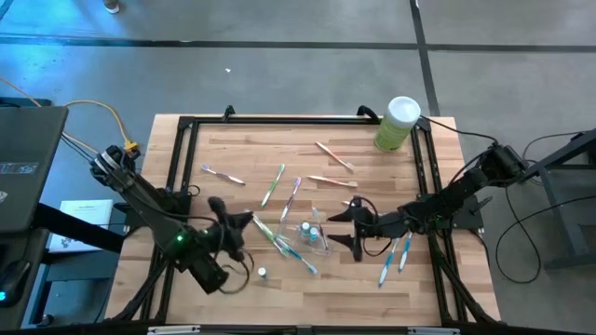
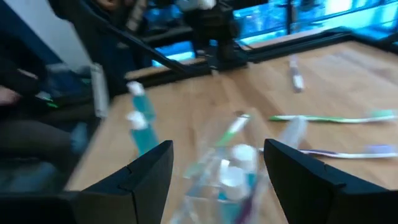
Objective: Pick & Place toothbrushing station
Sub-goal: Put the green toothbrush into the transparent organizer
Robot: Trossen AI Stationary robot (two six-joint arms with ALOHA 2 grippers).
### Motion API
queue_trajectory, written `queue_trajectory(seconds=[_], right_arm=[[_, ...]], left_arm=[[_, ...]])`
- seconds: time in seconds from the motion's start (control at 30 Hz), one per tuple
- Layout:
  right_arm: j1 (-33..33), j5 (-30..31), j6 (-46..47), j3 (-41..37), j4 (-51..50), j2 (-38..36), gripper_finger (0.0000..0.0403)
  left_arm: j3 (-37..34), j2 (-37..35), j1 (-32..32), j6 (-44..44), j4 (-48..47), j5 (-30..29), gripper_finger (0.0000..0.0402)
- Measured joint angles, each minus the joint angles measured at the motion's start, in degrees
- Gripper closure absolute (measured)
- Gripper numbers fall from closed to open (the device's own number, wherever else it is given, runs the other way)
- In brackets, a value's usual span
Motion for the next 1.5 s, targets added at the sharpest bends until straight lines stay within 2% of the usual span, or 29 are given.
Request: queue_trajectory(seconds=[0.1,0.2,0.4,0.5,0.63,0.87,1.07,1.27,1.5], right_arm=[[-0.7,-4.0,2.1,0.0,2.6,0.0,0.0160],[-1.8,-7.3,3.3,0.0,5.1,0.0,0.0160],[-5.0,-13.5,5.4,0.0,7.6,0.0,0.0160],[-7.0,-16.8,6.6,0.0,8.1,0.0,0.0160],[-9.2,-22.0,8.5,0.0,8.8,0.0,0.0160],[-10.5,-24.1,10.7,0.3,9.6,0.0,0.0160],[-10.5,-26.9,11.2,2.9,8.4,0.0,0.0160],[-10.5,-23.7,11.1,4.3,3.6,0.0,0.0160],[-10.4,-24.0,11.2,4.3,3.5,0.0,0.0160]], left_arm=[[0.0,2.6,1.0,24.6,12.2,-7.6,0.0399],[0.1,6.2,3.4,46.8,26.5,-12.0,0.0399],[0.0,14.6,7.6,81.7,48.8,-13.4,0.0399],[0.1,17.3,8.1,95.1,55.2,-10.9,0.0399],[0.1,18.3,8.6,104.5,59.1,-3.9,0.0399],[0.2,18.3,11.2,114.5,70.1,1.3,0.0399],[0.2,18.3,14.1,125.3,71.7,7.8,0.0399],[0.2,18.3,15.0,129.9,80.5,10.4,0.0399],[0.2,18.3,15.9,132.1,81.7,12.6,0.0399]])
